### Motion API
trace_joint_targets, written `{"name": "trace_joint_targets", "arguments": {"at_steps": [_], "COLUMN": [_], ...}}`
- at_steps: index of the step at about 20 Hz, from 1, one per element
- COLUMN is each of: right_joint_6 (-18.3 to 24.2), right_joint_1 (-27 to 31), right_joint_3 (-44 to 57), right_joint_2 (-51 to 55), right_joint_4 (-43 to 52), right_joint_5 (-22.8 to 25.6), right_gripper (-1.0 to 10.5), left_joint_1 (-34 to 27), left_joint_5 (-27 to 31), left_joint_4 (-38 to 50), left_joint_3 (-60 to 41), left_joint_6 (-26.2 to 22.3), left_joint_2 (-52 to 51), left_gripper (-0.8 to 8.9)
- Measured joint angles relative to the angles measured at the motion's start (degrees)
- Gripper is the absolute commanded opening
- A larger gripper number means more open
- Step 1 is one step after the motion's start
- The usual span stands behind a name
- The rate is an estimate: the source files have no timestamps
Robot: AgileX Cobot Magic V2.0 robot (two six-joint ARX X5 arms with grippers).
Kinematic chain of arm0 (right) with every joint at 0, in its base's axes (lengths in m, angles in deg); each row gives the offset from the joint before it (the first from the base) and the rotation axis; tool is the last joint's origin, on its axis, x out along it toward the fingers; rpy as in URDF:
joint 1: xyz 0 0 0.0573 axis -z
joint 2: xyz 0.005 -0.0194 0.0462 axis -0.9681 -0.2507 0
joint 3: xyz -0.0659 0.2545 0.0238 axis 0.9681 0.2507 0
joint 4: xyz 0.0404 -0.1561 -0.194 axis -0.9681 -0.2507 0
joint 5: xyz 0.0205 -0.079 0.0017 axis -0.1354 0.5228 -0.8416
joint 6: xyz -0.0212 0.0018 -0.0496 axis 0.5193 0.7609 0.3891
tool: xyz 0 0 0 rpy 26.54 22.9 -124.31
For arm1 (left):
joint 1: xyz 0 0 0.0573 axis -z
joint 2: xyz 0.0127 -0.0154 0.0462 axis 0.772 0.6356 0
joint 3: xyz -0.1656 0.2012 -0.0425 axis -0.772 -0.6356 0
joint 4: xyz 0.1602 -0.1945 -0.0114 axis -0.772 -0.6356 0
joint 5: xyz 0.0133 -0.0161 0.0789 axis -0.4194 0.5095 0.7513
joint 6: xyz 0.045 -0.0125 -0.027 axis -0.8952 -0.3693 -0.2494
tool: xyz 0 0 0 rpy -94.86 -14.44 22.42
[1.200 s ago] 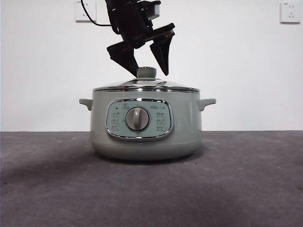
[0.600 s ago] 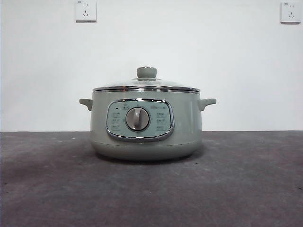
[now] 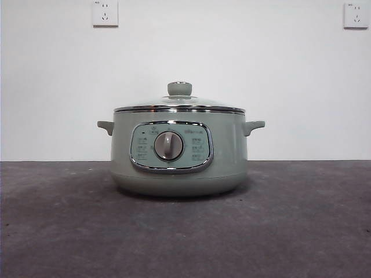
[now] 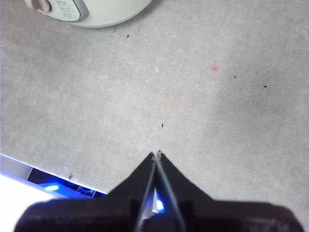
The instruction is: Pick up the corn,open the lid,put the corn in the pot,close the lid
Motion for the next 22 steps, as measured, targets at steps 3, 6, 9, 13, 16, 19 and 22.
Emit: {"name": "trace_joint_targets", "arguments": {"at_steps": [3, 6, 9, 13, 16, 19, 22], "right_joint_6": [0.0, 0.0, 0.0, 0.0, 0.0, 0.0, 0.0], "right_joint_1": [0.0, 0.0, 0.0, 0.0, 0.0, 0.0, 0.0], "right_joint_3": [0.0, 0.0, 0.0, 0.0, 0.0, 0.0, 0.0], "right_joint_2": [0.0, 0.0, 0.0, 0.0, 0.0, 0.0, 0.0], "right_joint_4": [0.0, 0.0, 0.0, 0.0, 0.0, 0.0, 0.0], "right_joint_5": [0.0, 0.0, 0.0, 0.0, 0.0, 0.2, 0.2], "right_gripper": [0.0, 0.0, 0.0, 0.0, 0.0, 0.0, 0.0], "left_joint_1": [-1.2, -5.4, -11.0, -17.7, -22.5, -25.8, -27.3], "left_joint_5": [1.6, -0.2, -3.9, -7.5, -7.6, -7.6, -7.5], "left_joint_4": [-0.2, -0.1, 1.0, 22.2, 48.1, 69.4, 73.3], "left_joint_3": [0.0, -3.1, -14.2, -44.6, -74.0, -100.1, -115.3], "left_joint_6": [-4.5, -8.1, -8.6, -7.2, -3.5, 1.3, 4.0], "left_joint_2": [0.2, -3.2, -10.2, -23.9, -41.2, -58.1, -68.4], "left_gripper": [-0.03, -0.03, -0.03, -0.03, -0.03, -0.03, -0.03]}}
